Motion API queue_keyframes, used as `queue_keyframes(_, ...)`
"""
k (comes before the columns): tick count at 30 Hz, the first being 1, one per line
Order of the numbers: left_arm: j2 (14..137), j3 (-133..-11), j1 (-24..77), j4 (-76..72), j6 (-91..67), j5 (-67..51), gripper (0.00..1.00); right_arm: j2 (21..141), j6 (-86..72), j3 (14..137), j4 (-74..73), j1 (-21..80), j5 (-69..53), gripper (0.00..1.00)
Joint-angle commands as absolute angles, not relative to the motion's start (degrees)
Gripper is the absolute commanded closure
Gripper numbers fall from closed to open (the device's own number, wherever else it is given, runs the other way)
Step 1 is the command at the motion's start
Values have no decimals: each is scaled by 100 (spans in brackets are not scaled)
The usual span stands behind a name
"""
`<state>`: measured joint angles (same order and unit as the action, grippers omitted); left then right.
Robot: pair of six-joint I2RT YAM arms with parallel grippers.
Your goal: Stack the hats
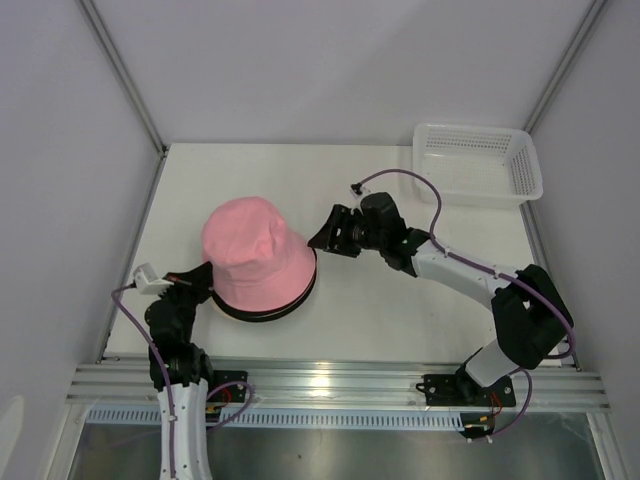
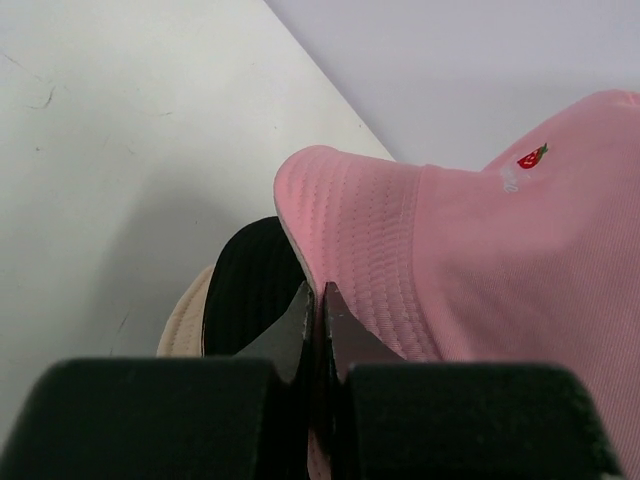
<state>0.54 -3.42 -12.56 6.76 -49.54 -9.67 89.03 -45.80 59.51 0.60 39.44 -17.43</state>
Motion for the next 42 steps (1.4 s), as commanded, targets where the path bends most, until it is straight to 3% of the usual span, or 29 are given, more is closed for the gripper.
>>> queue_keyframes(1,324,396,-1195,784,-4940,-747,99,8719,-4860,5871,712,4139,-1767,40)
queue_keyframes(10,589,343,-1055,721,-4860,-650,99,8991,-5141,5757,624,4289,-1916,52)
queue_keyframes(16,527,343,-1020,729,-4843,-624,99,8982,-5124,5695,782,4377,-1916,89)
queue_keyframes(17,536,343,-1011,729,-4851,-615,99,8991,-5098,5704,791,4386,-1916,100)
queue_keyframes(28,966,115,-1002,1494,-5598,290,99,9316,-3929,5441,492,4623,-809,100)
queue_keyframes(35,1327,246,-993,1230,-5932,-211,99,9808,-3656,5309,870,4781,-475,100)
queue_keyframes(42,906,80,-993,1494,-5617,-395,98,9888,-3577,5484,651,4773,-238,100)
